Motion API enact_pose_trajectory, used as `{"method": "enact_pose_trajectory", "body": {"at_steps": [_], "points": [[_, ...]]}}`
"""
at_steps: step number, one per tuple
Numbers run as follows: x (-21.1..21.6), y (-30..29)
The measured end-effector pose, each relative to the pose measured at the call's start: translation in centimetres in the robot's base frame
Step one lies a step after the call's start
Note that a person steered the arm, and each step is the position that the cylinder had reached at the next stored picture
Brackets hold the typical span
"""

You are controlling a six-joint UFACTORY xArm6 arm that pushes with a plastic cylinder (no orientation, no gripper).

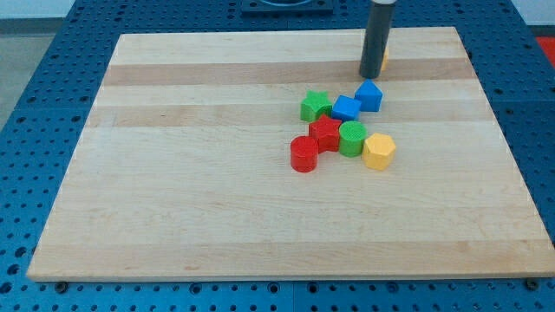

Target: Move the heart towards the top right corner of the board

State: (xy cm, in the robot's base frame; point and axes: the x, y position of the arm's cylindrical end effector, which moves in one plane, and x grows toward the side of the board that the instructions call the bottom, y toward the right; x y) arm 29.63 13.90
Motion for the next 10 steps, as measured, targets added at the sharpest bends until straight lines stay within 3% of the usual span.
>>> {"method": "enact_pose_trajectory", "body": {"at_steps": [1,3,6,10], "points": [[-1.8,0.4],[-3.4,-4.5],[-4.9,0.2],[-5.0,0.8]]}}
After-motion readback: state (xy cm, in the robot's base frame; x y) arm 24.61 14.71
